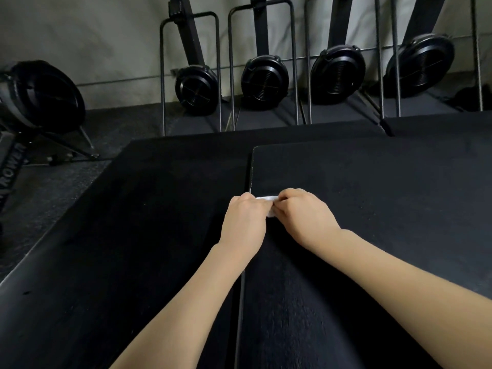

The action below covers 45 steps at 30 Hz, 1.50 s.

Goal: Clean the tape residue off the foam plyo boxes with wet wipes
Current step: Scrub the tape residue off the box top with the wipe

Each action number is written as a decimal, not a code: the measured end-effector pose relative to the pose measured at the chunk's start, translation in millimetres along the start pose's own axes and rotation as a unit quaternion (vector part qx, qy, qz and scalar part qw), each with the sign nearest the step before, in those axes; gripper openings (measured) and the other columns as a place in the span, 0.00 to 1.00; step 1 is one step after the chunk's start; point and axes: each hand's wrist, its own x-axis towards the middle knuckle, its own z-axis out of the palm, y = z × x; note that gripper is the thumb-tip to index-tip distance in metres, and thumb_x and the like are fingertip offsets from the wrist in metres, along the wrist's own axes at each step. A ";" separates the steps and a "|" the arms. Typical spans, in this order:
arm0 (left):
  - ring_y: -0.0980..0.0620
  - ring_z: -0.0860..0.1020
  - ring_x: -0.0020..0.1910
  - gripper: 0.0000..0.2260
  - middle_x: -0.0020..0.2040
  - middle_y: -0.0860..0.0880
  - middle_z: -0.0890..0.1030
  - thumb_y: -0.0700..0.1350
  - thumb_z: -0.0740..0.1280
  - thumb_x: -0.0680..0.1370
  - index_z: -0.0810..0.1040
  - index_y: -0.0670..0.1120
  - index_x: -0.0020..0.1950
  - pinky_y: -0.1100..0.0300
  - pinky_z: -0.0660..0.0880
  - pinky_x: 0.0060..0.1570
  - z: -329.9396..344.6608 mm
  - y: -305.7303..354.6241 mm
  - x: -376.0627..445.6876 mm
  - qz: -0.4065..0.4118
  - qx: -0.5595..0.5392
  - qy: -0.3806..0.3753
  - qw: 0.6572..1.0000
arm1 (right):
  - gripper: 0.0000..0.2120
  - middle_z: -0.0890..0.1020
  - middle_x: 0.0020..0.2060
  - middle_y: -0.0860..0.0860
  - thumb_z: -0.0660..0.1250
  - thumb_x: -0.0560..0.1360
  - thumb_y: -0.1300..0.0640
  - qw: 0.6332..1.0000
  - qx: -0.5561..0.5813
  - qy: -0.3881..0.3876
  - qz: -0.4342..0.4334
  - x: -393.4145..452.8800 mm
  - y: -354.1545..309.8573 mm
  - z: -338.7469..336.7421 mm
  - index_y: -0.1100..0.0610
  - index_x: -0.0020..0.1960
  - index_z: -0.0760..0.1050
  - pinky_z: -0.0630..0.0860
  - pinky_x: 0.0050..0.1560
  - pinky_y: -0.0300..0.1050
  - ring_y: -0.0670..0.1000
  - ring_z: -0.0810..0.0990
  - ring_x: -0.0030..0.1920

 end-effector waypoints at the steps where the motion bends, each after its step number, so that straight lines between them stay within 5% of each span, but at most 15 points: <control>1: 0.47 0.69 0.38 0.25 0.36 0.48 0.70 0.38 0.49 0.69 0.85 0.47 0.50 0.55 0.71 0.42 -0.1 0.8 6.4 0.003 -0.009 0.009 1.000 | 0.17 0.78 0.55 0.47 0.59 0.83 0.44 1.000 0.004 -0.008 0.009 6.5 2.4 1.7 0.51 0.57 0.83 0.74 0.50 0.45 0.52 0.74 0.56; 4: 0.48 0.65 0.39 0.23 0.35 0.50 0.66 0.35 0.51 0.71 0.85 0.48 0.50 0.58 0.66 0.42 -0.4 2.1 11.3 0.001 0.005 0.010 1.000 | 0.16 0.79 0.55 0.48 0.59 0.83 0.46 1.000 0.001 -0.008 0.006 12.4 3.9 -0.9 0.51 0.57 0.84 0.74 0.51 0.45 0.52 0.74 0.57; 9: 0.49 0.65 0.44 0.29 0.38 0.53 0.64 0.32 0.56 0.76 0.78 0.61 0.65 0.63 0.62 0.42 -0.7 0.0 -15.0 -0.005 0.045 -0.015 0.999 | 0.15 0.80 0.54 0.49 0.61 0.83 0.49 0.999 -0.020 0.012 -0.043 -15.4 -3.0 -3.2 0.55 0.54 0.84 0.75 0.50 0.46 0.53 0.77 0.54; 12: 0.49 0.64 0.42 0.25 0.34 0.57 0.59 0.33 0.57 0.74 0.81 0.60 0.57 0.65 0.59 0.41 0.9 -3.3 -37.3 0.023 0.061 -0.001 0.998 | 0.03 0.80 0.41 0.49 0.75 0.73 0.58 0.996 -0.029 0.060 -0.067 -35.8 -3.6 3.7 0.54 0.41 0.85 0.75 0.36 0.45 0.54 0.77 0.39; 14: 0.50 0.64 0.39 0.25 0.32 0.58 0.57 0.32 0.58 0.72 0.82 0.59 0.52 0.65 0.58 0.42 3.6 -9.1 -39.7 0.040 0.067 0.016 0.997 | 0.05 0.79 0.38 0.48 0.78 0.70 0.59 0.995 -0.014 0.064 -0.072 -38.9 -1.8 7.6 0.53 0.37 0.84 0.70 0.34 0.41 0.53 0.76 0.35; 20: 0.48 0.71 0.40 0.27 0.37 0.57 0.65 0.30 0.60 0.72 0.82 0.58 0.57 0.60 0.72 0.40 12.7 -21.5 5.9 0.015 0.036 0.027 0.999 | 0.11 0.78 0.53 0.47 0.61 0.83 0.54 0.996 -0.047 0.054 -0.058 9.5 7.2 10.4 0.52 0.53 0.82 0.69 0.46 0.41 0.52 0.76 0.53; 27: 0.49 0.66 0.44 0.29 0.45 0.48 0.70 0.34 0.56 0.79 0.72 0.63 0.71 0.58 0.68 0.48 12.1 -18.7 81.2 0.004 0.059 -0.008 0.998 | 0.15 0.78 0.53 0.49 0.61 0.81 0.45 0.999 -0.009 0.028 0.023 92.8 45.6 34.6 0.53 0.53 0.81 0.72 0.42 0.45 0.54 0.78 0.52; 32: 0.49 0.66 0.43 0.25 0.37 0.53 0.63 0.33 0.58 0.78 0.79 0.59 0.64 0.56 0.68 0.47 11.3 -22.7 89.2 0.001 0.074 -0.043 0.996 | 0.15 0.78 0.51 0.49 0.62 0.80 0.44 0.999 -0.006 0.014 0.043 104.8 52.7 40.8 0.54 0.54 0.80 0.74 0.42 0.45 0.54 0.78 0.51; 37: 0.46 0.72 0.44 0.26 0.41 0.49 0.66 0.34 0.57 0.78 0.78 0.62 0.64 0.57 0.70 0.41 6.0 -23.4 63.6 -0.016 0.071 -0.074 0.995 | 0.15 0.77 0.47 0.49 0.62 0.80 0.45 1.000 -0.025 0.013 0.004 69.6 35.8 25.1 0.55 0.50 0.80 0.71 0.41 0.45 0.53 0.76 0.47; 45: 0.49 0.68 0.38 0.23 0.40 0.50 0.65 0.35 0.58 0.77 0.80 0.59 0.61 0.60 0.65 0.33 16.6 -30.2 50.7 -0.001 0.085 -0.037 0.996 | 0.14 0.76 0.50 0.49 0.60 0.82 0.47 0.999 -0.034 0.001 -0.027 59.4 29.3 17.9 0.54 0.54 0.80 0.71 0.41 0.45 0.53 0.76 0.49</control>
